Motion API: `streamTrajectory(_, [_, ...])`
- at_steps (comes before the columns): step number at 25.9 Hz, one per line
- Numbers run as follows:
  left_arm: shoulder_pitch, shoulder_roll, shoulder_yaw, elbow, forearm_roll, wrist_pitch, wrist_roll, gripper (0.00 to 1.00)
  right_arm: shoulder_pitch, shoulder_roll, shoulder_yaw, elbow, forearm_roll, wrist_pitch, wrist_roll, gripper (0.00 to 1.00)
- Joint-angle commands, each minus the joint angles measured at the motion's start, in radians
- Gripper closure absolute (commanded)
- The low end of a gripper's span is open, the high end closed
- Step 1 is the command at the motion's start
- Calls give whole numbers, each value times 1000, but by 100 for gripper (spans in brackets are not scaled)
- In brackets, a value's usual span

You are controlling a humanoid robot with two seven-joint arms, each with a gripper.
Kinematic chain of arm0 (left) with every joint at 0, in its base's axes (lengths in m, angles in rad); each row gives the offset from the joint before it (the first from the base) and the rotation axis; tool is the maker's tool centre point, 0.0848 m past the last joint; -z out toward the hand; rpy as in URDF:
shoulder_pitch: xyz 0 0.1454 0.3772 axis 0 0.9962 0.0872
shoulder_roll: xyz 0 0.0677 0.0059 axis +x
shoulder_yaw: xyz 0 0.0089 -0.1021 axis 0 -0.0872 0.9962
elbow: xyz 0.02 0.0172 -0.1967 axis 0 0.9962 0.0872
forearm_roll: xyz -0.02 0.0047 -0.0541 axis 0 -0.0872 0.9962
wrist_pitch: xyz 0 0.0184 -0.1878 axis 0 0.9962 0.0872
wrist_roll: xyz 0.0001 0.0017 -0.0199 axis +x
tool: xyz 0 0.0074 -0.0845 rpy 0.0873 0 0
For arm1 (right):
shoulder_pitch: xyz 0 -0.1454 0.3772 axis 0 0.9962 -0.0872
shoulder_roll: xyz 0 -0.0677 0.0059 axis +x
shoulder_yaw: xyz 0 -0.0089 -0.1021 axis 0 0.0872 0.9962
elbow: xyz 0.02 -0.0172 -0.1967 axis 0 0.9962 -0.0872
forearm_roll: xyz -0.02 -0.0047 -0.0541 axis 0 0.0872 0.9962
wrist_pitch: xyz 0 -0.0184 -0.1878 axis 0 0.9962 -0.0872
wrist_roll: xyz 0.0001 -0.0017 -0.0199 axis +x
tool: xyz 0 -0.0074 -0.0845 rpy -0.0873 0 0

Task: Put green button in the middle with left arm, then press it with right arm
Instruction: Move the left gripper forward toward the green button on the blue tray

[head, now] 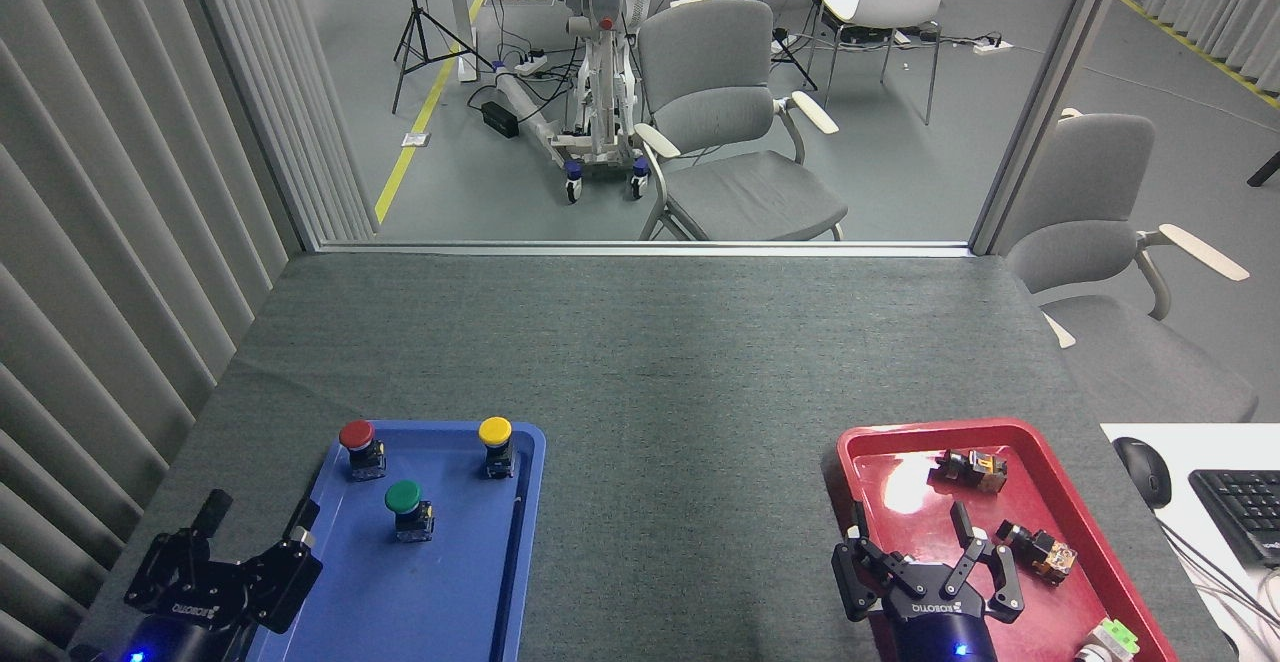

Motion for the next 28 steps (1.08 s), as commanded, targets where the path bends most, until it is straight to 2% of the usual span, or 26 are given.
streamTrajectory(1, [-6,-22,17,9,-11,-14,-93,0,0,2,0,2,-2,1,0,0])
streamTrajectory(5, [-10,-48,17,39,-25,-15,-91,0,0,2,0,2,-2,1,0,0])
streamTrajectory(13, [-10,-48,9,37,-43,-9,-74,0,0,2,0,2,-2,1,0,0])
streamTrajectory(18, [-14,-53,8,92,-45,26,-73,0,0,2,0,2,-2,1,0,0])
streamTrajectory(20, [-15,-80,8,92,-48,26,-48,0,0,3,0,3,-2,1,0,0])
streamTrajectory(22, [-7,-122,8,82,-88,29,-13,1,0,3,0,3,-2,1,0,0])
streamTrajectory(25, [-3,-117,2,95,-194,42,-11,1,0,3,0,3,-1,1,0,0])
streamTrajectory(28, [-17,-123,2,97,-207,43,-17,1,0,5,0,3,-1,1,0,0])
